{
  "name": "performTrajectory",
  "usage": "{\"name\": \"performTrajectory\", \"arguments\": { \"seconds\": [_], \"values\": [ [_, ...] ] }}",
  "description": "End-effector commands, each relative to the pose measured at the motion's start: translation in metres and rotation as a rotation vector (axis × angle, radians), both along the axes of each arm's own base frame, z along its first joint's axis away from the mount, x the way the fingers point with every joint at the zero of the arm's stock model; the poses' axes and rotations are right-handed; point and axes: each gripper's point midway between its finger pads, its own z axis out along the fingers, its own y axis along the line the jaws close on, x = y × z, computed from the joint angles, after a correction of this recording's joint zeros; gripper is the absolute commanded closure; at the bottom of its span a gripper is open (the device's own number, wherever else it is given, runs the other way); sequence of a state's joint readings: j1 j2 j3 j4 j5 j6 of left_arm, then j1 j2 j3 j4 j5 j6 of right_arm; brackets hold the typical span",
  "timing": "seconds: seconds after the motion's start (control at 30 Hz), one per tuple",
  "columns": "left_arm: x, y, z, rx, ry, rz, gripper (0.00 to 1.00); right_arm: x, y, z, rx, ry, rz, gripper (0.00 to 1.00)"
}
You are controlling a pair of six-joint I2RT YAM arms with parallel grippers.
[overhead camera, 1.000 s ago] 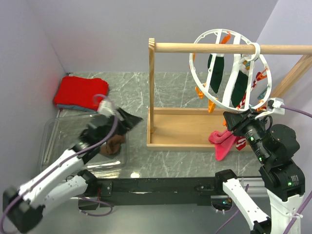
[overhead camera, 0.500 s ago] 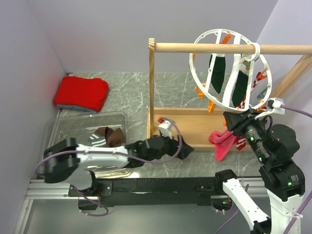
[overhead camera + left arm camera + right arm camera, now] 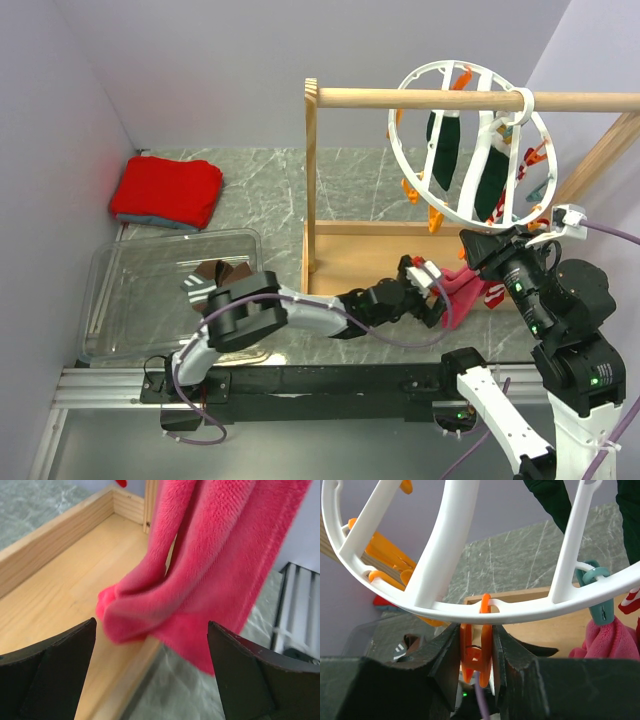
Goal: Remove the socks clipped to the hanger
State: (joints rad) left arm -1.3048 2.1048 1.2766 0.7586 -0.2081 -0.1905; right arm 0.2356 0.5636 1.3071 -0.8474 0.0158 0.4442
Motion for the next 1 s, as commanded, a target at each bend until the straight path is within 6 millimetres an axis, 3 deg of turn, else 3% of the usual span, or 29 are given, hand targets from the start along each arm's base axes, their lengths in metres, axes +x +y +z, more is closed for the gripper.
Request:
{"name": "performTrajectory", "arguments": {
  "seconds": [0.0, 0.07, 0.1, 0.13, 0.23, 0.27, 0.37, 0.4, 0.43, 0.5, 0.53, 0.6, 0.63, 0.7, 0.73, 0.77, 0.83, 0.97],
  "values": [
    [-0.002, -0.038, 0.040, -0.108, -0.091, -0.070, 0.02, -0.005, 0.001, -0.008, 0.000, 0.033, 0.009, 1.00],
    [-0.003, -0.050, 0.024, -0.091, -0.046, -0.083, 0.03, -0.006, 0.002, -0.007, 0.003, 0.032, 0.014, 1.00],
    [0.001, -0.060, 0.038, -0.122, -0.043, -0.074, 0.06, -0.006, 0.001, -0.007, 0.004, 0.033, 0.012, 1.00],
    [0.004, -0.064, 0.017, -0.069, -0.019, -0.063, 0.10, -0.008, 0.005, -0.007, 0.009, 0.032, 0.033, 1.00],
    [0.012, -0.075, 0.025, -0.078, 0.003, -0.031, 0.38, -0.010, 0.005, -0.007, 0.009, 0.032, 0.035, 1.00],
    [0.012, -0.075, 0.026, -0.076, 0.007, -0.034, 0.58, -0.009, 0.004, -0.007, 0.006, 0.035, 0.032, 0.95],
    [0.006, -0.069, 0.045, -0.105, 0.005, -0.058, 0.81, -0.010, 0.001, -0.011, -0.010, 0.042, 0.020, 0.75],
    [0.004, -0.064, 0.040, -0.093, 0.018, -0.059, 0.84, -0.012, 0.000, -0.011, -0.015, 0.040, 0.021, 0.71],
    [0.002, -0.058, 0.059, -0.118, 0.020, -0.059, 0.85, -0.011, 0.000, -0.012, -0.018, 0.044, 0.019, 0.61],
    [-0.004, -0.048, 0.057, -0.105, 0.049, -0.068, 0.88, -0.012, 0.000, -0.011, -0.025, 0.041, 0.020, 0.52],
    [-0.008, -0.042, 0.078, -0.132, 0.048, -0.084, 0.89, -0.013, -0.001, -0.013, -0.028, 0.046, 0.021, 0.44],
    [-0.017, -0.032, 0.079, -0.117, 0.087, -0.102, 0.89, -0.016, 0.000, -0.009, -0.029, 0.043, 0.027, 0.38],
    [-0.022, -0.027, 0.098, -0.140, 0.092, -0.118, 0.90, -0.019, 0.000, -0.009, -0.030, 0.049, 0.032, 0.33],
    [-0.035, -0.020, 0.096, -0.118, 0.119, -0.160, 0.90, -0.028, 0.000, 0.000, -0.020, 0.021, 0.045, 0.25],
    [-0.042, -0.014, 0.111, -0.138, 0.124, -0.173, 0.90, -0.031, 0.000, 0.002, -0.016, 0.013, 0.045, 0.18],
    [-0.048, -0.010, 0.105, -0.123, 0.138, -0.193, 0.89, -0.036, -0.001, 0.009, -0.010, -0.009, 0.047, 0.16],
    [-0.055, 0.000, 0.116, -0.131, 0.170, -0.210, 0.89, -0.042, -0.002, 0.010, -0.014, -0.007, 0.049, 0.08],
    [-0.077, 0.011, 0.126, -0.097, 0.212, -0.304, 0.84, -0.053, -0.006, 0.020, -0.014, -0.032, 0.044, 0.04]
  ]
}}
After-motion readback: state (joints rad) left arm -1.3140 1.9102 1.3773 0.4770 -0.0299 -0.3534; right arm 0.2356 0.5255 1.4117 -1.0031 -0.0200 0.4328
